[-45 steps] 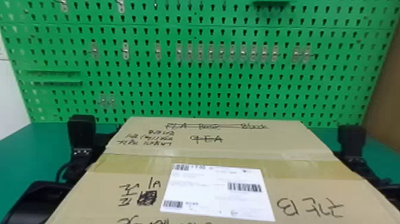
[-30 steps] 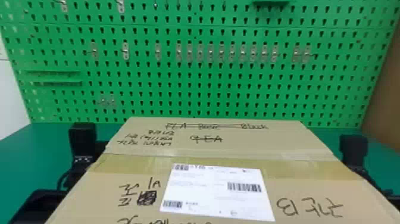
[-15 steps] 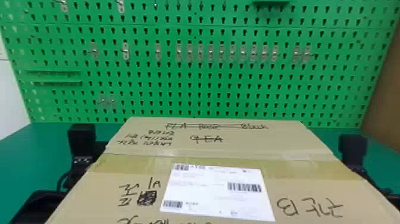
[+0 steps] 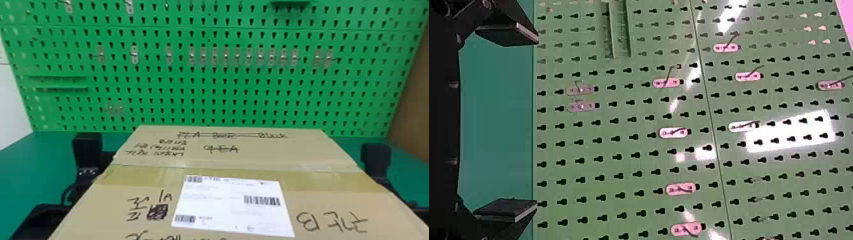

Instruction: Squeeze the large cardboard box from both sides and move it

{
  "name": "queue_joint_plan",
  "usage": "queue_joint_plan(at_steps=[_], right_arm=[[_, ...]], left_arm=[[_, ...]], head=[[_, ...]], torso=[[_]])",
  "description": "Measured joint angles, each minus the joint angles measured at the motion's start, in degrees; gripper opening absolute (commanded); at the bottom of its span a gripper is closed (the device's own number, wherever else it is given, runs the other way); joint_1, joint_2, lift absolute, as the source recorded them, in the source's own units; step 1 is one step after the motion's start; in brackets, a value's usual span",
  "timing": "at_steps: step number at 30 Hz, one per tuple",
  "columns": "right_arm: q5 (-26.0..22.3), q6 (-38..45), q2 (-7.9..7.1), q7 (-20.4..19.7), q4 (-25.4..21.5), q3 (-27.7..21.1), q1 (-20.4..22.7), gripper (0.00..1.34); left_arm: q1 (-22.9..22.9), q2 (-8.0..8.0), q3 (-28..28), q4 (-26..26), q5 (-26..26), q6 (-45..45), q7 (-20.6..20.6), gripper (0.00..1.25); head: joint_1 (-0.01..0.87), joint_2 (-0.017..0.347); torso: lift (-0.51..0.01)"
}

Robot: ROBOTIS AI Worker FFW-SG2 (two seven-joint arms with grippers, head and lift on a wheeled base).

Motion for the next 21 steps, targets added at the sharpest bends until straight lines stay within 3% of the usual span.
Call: queue_joint_plan(at_steps=[15,21], right_arm=[[0.1,-1.8,4.37,0.0,1.6,-1.0,-0.6,1.24],[0.1,-1.9,4.47,0.0,1.8,-0.7,-0.7,1.24]], left_arm=[[-0.4,-0.02,-0.2,0.0,-0.3,0.0,0.0,1.12],[-0.5,-0.24,-0.1,0.0,-0.3,0.0,0.0,1.12]], head=[[0.398,0.051],[0.398,0.051]], torso=[[-0.209],[-0.209]])
